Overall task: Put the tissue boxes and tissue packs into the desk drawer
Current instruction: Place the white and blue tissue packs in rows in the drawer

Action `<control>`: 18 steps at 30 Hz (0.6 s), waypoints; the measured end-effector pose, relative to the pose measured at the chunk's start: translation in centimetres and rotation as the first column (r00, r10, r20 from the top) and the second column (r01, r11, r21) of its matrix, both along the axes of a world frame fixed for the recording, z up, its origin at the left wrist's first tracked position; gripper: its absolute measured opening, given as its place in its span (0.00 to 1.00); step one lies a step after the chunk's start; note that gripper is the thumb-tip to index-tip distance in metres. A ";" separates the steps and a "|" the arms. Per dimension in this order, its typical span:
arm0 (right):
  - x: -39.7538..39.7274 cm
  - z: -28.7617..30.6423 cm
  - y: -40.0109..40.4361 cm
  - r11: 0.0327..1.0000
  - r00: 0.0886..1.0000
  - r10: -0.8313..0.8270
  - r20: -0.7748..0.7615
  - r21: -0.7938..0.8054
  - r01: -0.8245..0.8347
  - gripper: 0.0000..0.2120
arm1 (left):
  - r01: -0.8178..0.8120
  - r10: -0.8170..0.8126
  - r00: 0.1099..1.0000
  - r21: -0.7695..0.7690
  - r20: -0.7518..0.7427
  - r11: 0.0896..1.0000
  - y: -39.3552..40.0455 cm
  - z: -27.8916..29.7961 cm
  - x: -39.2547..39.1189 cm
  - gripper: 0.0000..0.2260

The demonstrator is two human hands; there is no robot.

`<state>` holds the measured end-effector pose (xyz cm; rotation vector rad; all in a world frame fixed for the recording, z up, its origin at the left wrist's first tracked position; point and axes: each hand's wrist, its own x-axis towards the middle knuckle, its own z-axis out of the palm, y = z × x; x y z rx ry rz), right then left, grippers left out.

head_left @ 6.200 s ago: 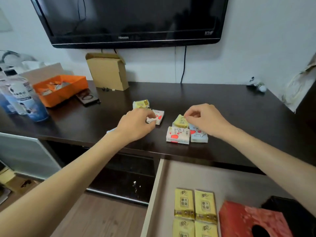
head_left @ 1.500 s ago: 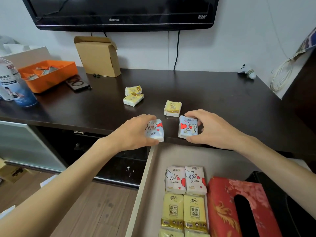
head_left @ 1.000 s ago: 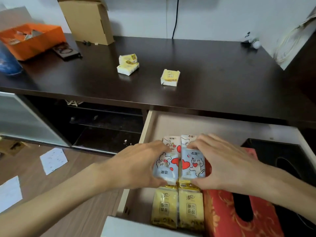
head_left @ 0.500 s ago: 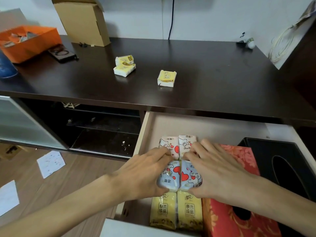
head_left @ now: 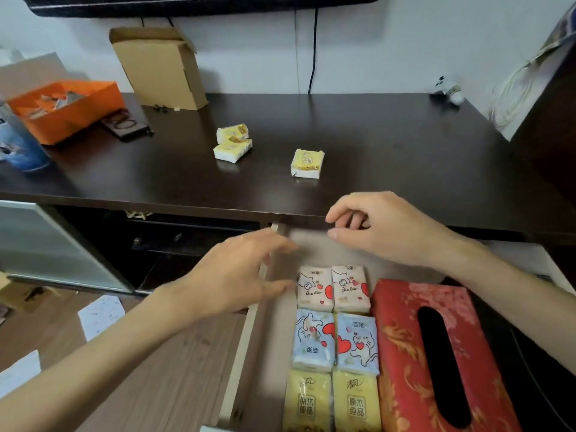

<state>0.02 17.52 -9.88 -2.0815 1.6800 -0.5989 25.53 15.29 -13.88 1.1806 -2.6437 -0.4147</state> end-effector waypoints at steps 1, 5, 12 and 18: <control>0.0 0.5 -0.7 1.000 1.000 -0.010 0.011 -0.023 0.010 0.08 | -0.021 0.024 0.999 0.047 -0.048 0.999 -0.2 0.6 0.0 0.20; -0.4 0.3 -0.2 0.999 0.998 0.036 -0.050 -0.017 -0.037 0.04 | -0.024 0.023 0.999 0.044 0.024 0.999 2.2 0.1 -1.0 0.16; 0.0 -4.8 7.2 0.957 0.847 0.276 -0.455 0.044 -0.288 0.16 | 0.076 0.021 0.915 -0.224 0.402 0.972 6.8 -4.9 -3.9 0.34; 0.2 -6.6 9.6 0.940 0.799 0.329 -0.503 0.093 -0.328 0.21 | 0.022 0.090 0.887 -0.236 0.453 0.972 7.1 -5.7 -4.9 0.37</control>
